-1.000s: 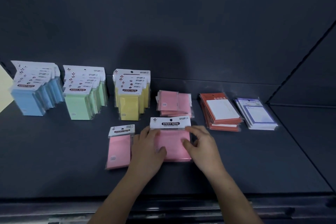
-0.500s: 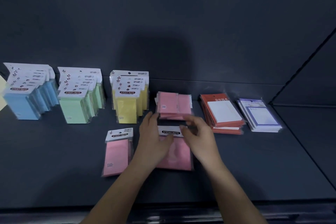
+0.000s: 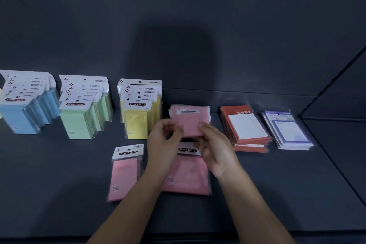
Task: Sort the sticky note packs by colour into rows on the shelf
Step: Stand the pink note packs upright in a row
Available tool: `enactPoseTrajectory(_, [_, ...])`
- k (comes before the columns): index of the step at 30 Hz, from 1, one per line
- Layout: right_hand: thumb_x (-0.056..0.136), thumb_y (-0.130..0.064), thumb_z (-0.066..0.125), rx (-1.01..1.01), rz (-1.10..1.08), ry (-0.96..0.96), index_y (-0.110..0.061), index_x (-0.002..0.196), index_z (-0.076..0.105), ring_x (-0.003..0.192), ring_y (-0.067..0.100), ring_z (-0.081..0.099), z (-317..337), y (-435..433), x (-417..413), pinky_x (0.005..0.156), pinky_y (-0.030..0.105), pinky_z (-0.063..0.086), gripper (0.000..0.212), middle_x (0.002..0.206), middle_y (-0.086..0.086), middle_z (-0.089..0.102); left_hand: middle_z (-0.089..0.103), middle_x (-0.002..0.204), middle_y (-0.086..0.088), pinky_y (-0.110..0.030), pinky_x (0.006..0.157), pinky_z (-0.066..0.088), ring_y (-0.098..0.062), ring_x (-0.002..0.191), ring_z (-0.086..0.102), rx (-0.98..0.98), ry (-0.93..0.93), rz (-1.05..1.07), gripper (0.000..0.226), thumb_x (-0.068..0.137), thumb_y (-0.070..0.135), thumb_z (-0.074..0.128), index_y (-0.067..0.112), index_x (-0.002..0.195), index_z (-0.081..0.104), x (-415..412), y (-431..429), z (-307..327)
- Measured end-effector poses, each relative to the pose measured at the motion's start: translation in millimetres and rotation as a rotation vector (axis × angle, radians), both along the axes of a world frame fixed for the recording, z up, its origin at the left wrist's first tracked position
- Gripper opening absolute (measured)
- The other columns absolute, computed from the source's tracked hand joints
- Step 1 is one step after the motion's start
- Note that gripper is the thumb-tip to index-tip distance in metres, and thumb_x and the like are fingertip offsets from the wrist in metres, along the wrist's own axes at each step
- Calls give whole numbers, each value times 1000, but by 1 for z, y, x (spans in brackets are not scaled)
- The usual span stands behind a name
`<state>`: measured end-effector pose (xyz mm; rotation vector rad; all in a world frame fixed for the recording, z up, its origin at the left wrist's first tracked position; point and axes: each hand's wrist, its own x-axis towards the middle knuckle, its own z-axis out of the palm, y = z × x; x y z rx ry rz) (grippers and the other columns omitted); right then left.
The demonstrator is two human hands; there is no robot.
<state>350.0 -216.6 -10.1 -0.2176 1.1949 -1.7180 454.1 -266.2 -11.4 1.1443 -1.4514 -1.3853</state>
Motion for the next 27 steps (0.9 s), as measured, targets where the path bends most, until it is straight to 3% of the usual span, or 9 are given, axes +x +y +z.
enactPoseTrajectory(4, [88,5,51,-32,-8,-17,-5,100,59,73,17,64,-3,6,4,63,22,54,18,91,12,66,64,87,-6,-13,68,49,-9,77,59,47,164,13,17,82,-5,62,11,87,61,2,12,1])
enactPoseTrajectory(9, [82,16,52,-30,68,137,-12,116,50,92,22,65,-4,28,3,76,30,56,44,108,14,66,64,87,-7,-17,62,49,-11,73,60,162,216,-75,23,81,-4,63,16,93,57,4,24,-2])
enactPoseTrajectory(12, [81,13,57,-11,103,342,-16,115,52,94,21,64,-2,39,7,81,33,52,45,106,12,66,63,82,-5,-19,60,49,-13,70,59,148,177,-121,31,81,-8,59,21,94,58,5,33,-3])
enactPoseTrajectory(16, [84,5,59,-1,139,634,-23,100,62,84,6,63,6,47,16,73,22,53,33,100,-3,66,61,74,-1,-21,57,48,-11,64,56,128,112,-162,45,81,-11,53,30,96,63,17,40,1])
enactPoseTrajectory(20, [84,0,62,-10,164,753,-30,95,65,79,14,58,7,44,33,70,32,53,32,102,1,64,51,70,-4,-24,56,47,-12,62,53,98,111,-161,57,81,-13,51,38,106,62,48,38,7])
enactPoseTrajectory(22, [83,-1,63,-35,189,821,-33,95,63,78,11,56,5,38,46,70,25,51,34,107,-3,61,48,68,-4,-17,49,44,-4,53,49,66,96,-125,58,82,-14,51,34,113,59,66,34,9])
enactPoseTrajectory(24, [82,-1,64,-61,236,854,-35,96,60,76,5,54,4,30,61,70,16,47,37,113,-10,56,48,64,-1,-22,46,46,-4,51,49,50,68,-75,55,83,-11,52,35,113,59,84,30,9])
enactPoseTrajectory(27, [80,1,65,-51,295,908,-28,101,61,72,4,55,-1,15,85,70,16,47,36,112,-20,52,54,69,-2,-25,51,51,-7,57,53,-37,-14,-8,49,85,-7,54,35,111,58,111,21,6])
